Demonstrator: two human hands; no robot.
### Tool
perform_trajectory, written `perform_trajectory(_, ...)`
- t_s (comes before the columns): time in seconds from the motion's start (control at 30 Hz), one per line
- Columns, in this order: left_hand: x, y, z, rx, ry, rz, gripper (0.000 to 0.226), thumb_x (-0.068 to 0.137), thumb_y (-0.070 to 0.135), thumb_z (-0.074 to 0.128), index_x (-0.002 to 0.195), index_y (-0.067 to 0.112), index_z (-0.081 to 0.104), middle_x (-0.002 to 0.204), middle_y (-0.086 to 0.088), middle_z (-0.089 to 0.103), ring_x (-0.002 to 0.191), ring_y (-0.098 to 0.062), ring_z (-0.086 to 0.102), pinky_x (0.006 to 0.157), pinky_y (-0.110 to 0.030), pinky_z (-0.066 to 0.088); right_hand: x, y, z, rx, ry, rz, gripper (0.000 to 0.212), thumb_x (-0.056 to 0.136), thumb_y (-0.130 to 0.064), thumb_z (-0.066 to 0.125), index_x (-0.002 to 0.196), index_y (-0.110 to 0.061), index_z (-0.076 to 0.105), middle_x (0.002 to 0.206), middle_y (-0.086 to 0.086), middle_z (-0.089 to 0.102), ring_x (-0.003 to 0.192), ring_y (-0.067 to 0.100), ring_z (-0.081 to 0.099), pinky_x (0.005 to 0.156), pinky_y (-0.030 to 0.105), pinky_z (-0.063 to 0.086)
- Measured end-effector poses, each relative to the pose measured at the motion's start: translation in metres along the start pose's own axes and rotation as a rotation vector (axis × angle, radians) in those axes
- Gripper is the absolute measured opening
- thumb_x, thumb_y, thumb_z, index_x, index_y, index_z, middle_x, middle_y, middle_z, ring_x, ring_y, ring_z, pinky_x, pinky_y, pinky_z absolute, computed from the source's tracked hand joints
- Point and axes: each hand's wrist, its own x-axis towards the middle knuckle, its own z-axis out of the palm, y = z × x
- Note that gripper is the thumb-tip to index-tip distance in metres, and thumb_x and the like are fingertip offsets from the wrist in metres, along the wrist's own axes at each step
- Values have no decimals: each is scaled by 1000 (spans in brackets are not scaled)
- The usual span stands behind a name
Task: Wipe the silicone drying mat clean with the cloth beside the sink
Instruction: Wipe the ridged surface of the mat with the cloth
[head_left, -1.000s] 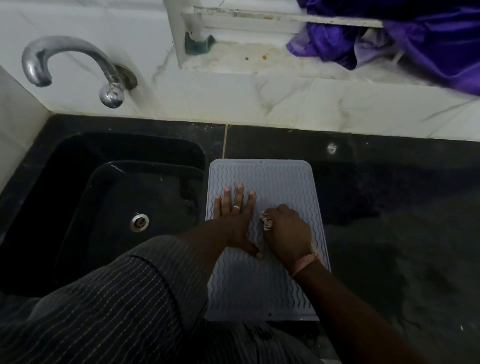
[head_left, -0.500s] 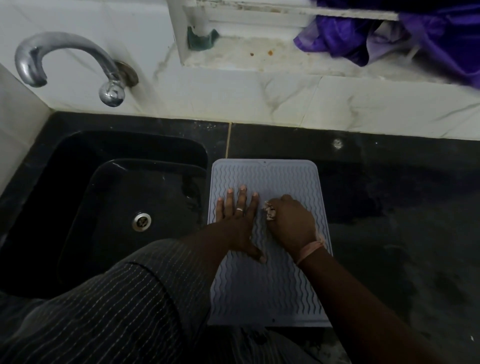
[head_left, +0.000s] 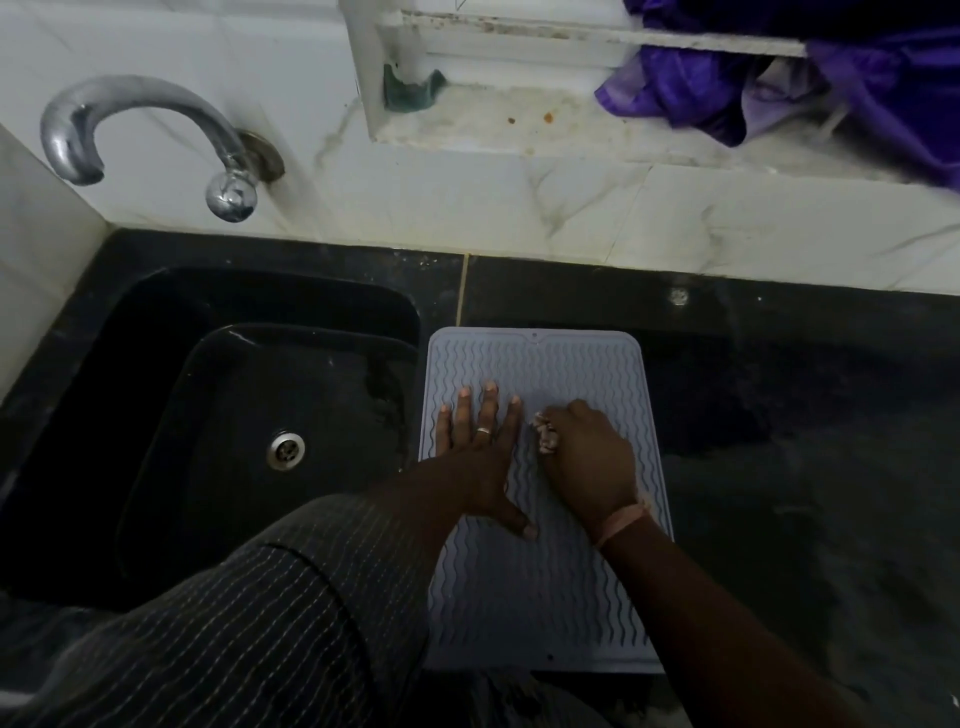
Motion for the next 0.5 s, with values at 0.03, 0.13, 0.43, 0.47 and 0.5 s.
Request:
perform_trajectory(0.03,0,0,0,2,-1,-3,163,52,88,74,143,28,-48,136,-7,-66,122,-37,-62,108,-63,-31,9,0,-1,-5,-10,2,24,98,-37,56,106,-19,70,100,3,65,88,21,64,69,37,55)
perform_trajectory(0.13,3,1,-1,0,-13,-21,164,50,87,75,140,29,-50,134,-6,-67,120,-35,-64,108,-64,-31,35,-1,-2,-16,-24,13,25,98,-36,53,109,-20,69,103,3,65,91,22,63,72,37,54)
perform_trajectory(0.43,5,1,-1,-20,-23,-30,163,52,83,78,141,31,-49,135,-4,-67,119,-33,-65,106,-61,-34,99,-4,-5,-14,-39,21,22,98,-25,50,103,-14,68,102,8,63,90,26,63,72,38,54)
perform_trajectory(0.47,6,1,-2,-26,-22,-30,163,52,83,79,141,31,-48,135,-4,-67,120,-33,-65,107,-61,-34,104,-5,-5,-21,-45,26,20,98,-25,51,101,-14,68,102,9,62,90,26,63,71,38,54)
perform_trajectory(0.5,6,2,-2,-30,-20,-30,163,52,82,79,142,31,-48,135,-3,-67,121,-33,-64,107,-61,-33,109,-7,-6,-28,-52,39,19,97,-24,51,100,-14,67,102,9,62,91,27,63,71,38,53)
